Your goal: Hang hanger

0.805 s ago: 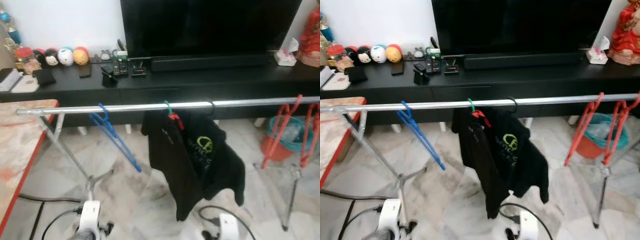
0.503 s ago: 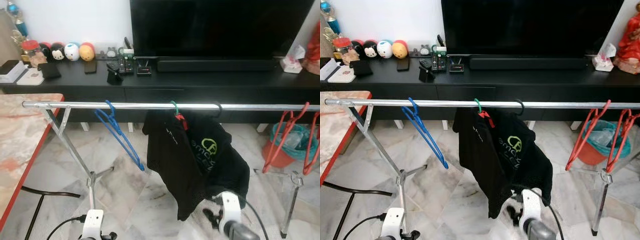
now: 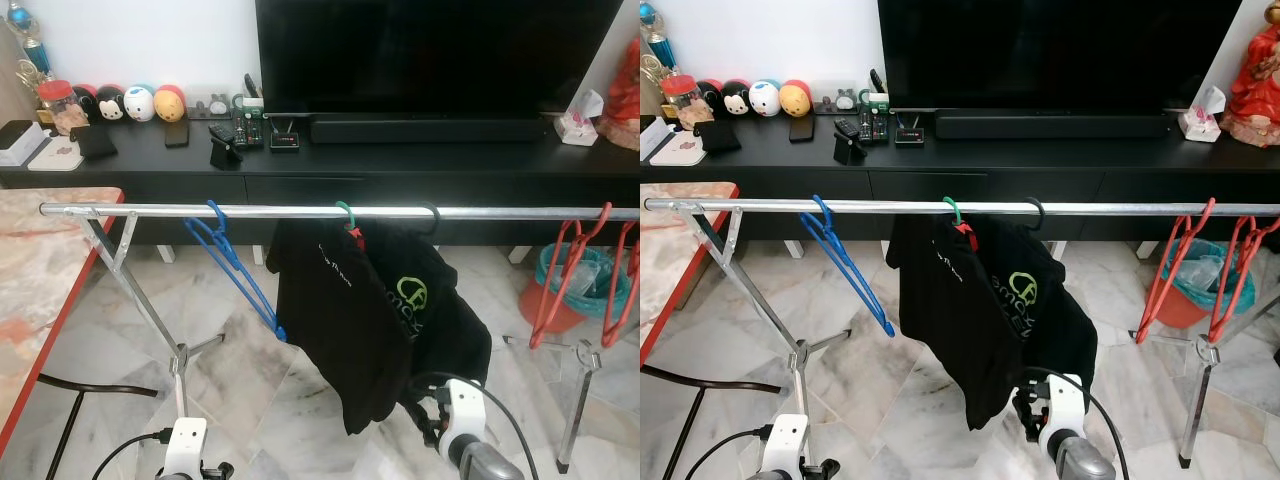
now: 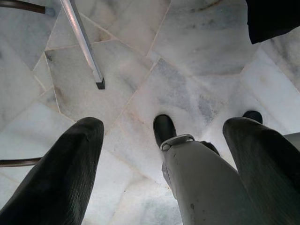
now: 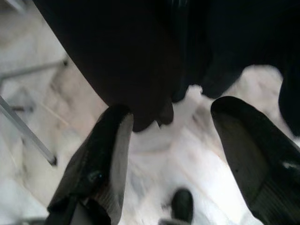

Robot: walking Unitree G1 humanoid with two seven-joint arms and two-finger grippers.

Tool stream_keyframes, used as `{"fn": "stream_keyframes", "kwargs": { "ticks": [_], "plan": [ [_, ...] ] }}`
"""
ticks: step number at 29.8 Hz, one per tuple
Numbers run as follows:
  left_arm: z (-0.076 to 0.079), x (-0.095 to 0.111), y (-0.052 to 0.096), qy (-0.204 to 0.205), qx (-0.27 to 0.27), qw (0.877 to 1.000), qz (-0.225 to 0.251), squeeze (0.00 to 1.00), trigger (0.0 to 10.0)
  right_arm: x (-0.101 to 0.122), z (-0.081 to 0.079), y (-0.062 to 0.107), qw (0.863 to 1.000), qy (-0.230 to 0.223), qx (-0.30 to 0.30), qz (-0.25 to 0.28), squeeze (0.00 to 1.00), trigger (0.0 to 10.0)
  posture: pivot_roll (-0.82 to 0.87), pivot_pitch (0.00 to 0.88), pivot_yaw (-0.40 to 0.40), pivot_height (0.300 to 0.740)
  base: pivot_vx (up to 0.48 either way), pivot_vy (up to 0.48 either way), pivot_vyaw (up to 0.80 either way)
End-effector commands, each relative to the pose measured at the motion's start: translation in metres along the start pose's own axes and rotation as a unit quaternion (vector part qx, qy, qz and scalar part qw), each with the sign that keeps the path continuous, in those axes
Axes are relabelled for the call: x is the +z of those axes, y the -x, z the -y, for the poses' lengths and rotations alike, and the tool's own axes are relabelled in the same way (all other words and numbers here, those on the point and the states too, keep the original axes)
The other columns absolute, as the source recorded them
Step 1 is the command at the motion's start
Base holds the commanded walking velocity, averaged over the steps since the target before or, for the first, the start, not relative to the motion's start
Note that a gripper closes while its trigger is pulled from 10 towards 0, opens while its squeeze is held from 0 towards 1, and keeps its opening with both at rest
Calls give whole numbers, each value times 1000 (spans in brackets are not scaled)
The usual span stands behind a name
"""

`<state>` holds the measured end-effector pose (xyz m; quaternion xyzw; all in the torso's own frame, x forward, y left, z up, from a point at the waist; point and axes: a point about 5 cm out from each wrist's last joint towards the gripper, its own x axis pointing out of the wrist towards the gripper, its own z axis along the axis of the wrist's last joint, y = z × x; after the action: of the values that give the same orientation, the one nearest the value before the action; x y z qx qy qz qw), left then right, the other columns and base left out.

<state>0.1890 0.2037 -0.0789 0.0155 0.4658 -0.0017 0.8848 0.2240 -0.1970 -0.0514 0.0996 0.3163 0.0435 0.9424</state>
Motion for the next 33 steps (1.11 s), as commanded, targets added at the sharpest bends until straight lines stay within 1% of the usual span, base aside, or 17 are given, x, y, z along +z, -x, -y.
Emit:
{"fn": "stream_keyframes", "kwargs": {
  "ticks": [1,2,4,5,7,8,10,12,15,17,18,19,22,25,28,31,33],
  "plan": [
    [-2,-5,1,1,1,1000,-12,0,10000,26,7,1,997,3,20,72,0,10000,-48,0,-33,740,0,0,0],
    [-2,-5,1,1,0,1000,-11,0,10000,29,7,1,996,3,26,83,0,10000,-48,0,-33,740,0,0,0],
    [-2,-3,0,2,-1,1000,-9,0,10000,57,0,4,985,-2,66,157,0,10000,-49,0,-33,740,0,0,0],
    [-2,-3,0,2,-1,1000,-9,0,10000,57,0,4,985,-2,66,157,0,10000,-49,0,-33,740,0,0,0],
    [-2,-1,0,4,0,1000,-7,0,10000,97,-23,13,958,-23,143,247,0,10000,-48,0,-32,740,0,0,0],
    [-2,-1,0,4,0,1000,-7,0,10000,97,-23,13,958,-23,143,247,0,10000,-48,0,-32,740,0,0,0],
    [-2,1,0,7,1,1000,-4,0,10000,117,-33,10,945,-44,169,278,0,10000,-53,0,-28,740,0,0,0],
    [-2,1,0,9,2,1000,-2,0,10000,120,-34,9,943,-48,170,282,0,10000,-54,0,-26,740,0,0,0],
    [-2,3,0,13,5,1000,2,0,10000,129,-41,-1,944,-37,171,281,0,10000,-50,0,-23,740,0,0,0],
    [-2,5,0,19,7,1000,11,0,10000,140,-53,-9,942,-40,177,283,0,10000,-36,0,-29,740,0,0,0],
    [-2,5,0,19,7,1000,11,0,10000,140,-53,-9,942,-40,177,283,0,10000,-36,0,-29,740,0,0,0],
    [-3,6,0,26,9,1000,15,0,10000,143,-60,-8,940,-43,185,283,0,10000,-27,0,-31,740,0,0,0],
    [-3,7,0,34,11,999,19,0,10000,140,-67,-7,941,-44,193,274,0,10000,-25,0,-29,740,0,0,0],
    [-4,5,0,21,12,1000,10,0,10000,135,-70,-7,941,-42,210,263,0,10000,-27,0,-22,740,0,0,0],
    [-5,4,0,26,12,1000,8,0,10000,125,-72,-11,947,-14,223,232,0,10000,-37,0,-12,740,0,0,0],
    [-6,4,0,22,11,1000,4,0,10000,123,-72,-15,955,17,214,206,0,10000,-42,0,-6,740,0,0,0],
    [-6,4,0,22,11,1000,4,0,10000,122,-74,-18,957,52,214,189,0,10000,-44,0,-5,740,0,0,0]
  ]
}}
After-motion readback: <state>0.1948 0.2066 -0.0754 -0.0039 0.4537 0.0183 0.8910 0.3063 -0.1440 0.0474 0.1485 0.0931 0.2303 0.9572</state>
